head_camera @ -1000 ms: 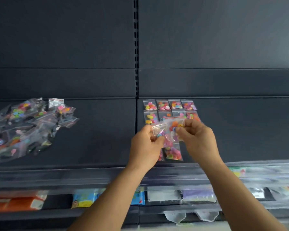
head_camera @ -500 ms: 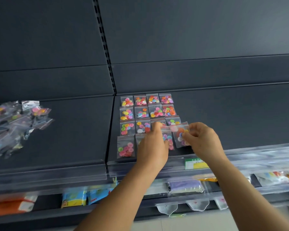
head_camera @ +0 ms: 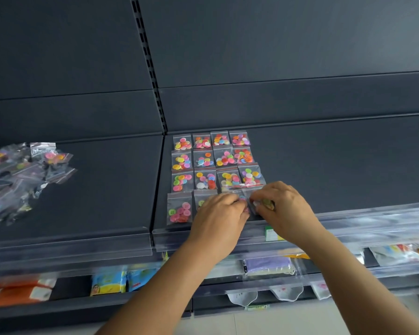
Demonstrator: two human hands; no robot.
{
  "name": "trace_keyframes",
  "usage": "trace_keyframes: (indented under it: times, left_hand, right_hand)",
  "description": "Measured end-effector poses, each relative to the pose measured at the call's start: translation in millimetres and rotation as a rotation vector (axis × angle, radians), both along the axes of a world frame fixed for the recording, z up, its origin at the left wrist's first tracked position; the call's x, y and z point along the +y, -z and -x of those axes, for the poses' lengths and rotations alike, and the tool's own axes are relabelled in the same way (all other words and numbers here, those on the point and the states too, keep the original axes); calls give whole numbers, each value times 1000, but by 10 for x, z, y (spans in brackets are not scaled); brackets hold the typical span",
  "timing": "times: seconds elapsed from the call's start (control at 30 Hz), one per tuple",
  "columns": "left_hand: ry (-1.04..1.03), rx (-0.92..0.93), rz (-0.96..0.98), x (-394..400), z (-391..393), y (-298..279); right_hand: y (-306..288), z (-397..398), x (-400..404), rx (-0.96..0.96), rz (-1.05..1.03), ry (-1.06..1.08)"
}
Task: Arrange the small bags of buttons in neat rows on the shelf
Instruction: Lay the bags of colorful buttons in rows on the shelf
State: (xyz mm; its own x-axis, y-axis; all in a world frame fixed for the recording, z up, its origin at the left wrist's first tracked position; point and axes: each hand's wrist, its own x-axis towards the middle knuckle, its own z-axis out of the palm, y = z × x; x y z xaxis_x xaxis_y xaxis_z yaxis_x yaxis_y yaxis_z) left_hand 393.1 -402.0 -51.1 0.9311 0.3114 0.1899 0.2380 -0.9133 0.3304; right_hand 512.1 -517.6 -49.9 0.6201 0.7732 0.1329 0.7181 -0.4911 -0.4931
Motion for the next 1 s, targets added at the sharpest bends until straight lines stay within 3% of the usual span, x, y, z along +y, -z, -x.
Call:
trace_keyframes:
  times: [0.3, 0.5, 0.73, 1.0]
  left_hand:
    - [2, -30, 15, -30, 82, -12]
    - [-139, -55, -7, 142, 220, -59]
    - [-123, 51, 57, 295, 376, -26]
    - [-199, -24, 83, 329, 461, -38]
  right_hand:
    - [-3, 25, -2, -39, 11, 22]
    - [-105, 154, 146, -61, -142, -38]
    - [-101, 399, 449, -112, -67, -296]
    - [-78, 388, 466, -143, 54, -277]
